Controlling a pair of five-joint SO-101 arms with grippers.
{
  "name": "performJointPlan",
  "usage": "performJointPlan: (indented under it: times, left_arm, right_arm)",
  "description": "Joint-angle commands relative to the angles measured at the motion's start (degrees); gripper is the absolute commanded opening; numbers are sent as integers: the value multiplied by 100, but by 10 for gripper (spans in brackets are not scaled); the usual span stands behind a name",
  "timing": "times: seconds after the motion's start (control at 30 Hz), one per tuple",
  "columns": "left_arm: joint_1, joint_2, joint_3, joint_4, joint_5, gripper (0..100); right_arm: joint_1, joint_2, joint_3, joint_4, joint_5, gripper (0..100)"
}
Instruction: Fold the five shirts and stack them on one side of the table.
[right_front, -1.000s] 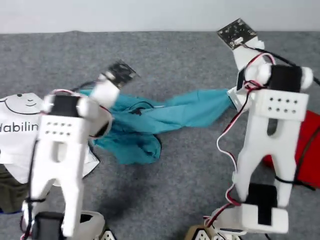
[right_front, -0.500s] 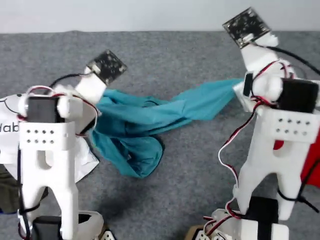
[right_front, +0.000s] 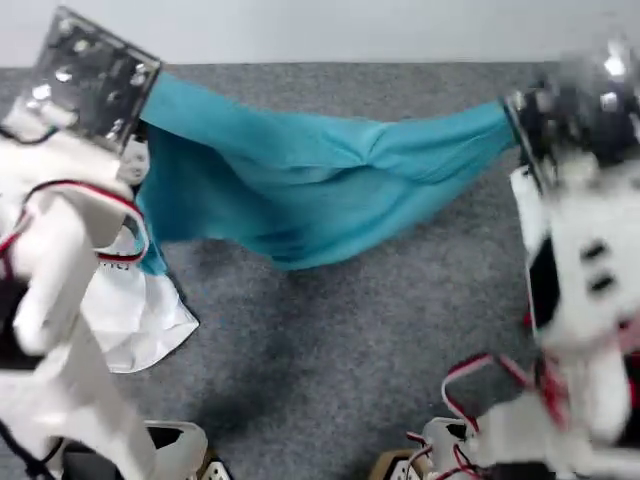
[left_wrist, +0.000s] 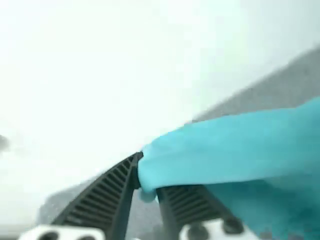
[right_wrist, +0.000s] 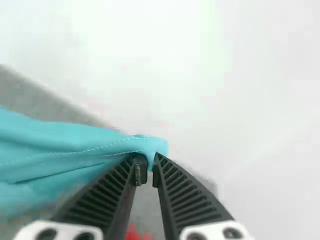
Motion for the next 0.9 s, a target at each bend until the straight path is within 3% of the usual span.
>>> performJointPlan:
  times: [0.0, 0.2, 0.3, 0.43, 0.73, 0.87]
  left_arm:
    - [-35, -132, -593, 70, 35, 6]
    - [-35, -141, -831, 615, -589, 6]
    - [-396, -132, -822, 607, -738, 6]
    - [-747, -114, -259, 598, -1099, 6]
    - [-730, -132, 1604, 607, -2251, 6]
    - [-686, -132, 1736, 607, -2268, 6]
  right_arm:
    - [180, -251, -668, 31, 264, 10]
    - [1024, -549, -888, -523, 695, 10]
    - [1235, -673, -879, -910, 905, 10]
    - [1270, -611, -826, -1270, 1160, 10]
    - [1262, -163, -114, -2114, 1442, 10]
    - [1253, -154, 70, -1886, 1442, 10]
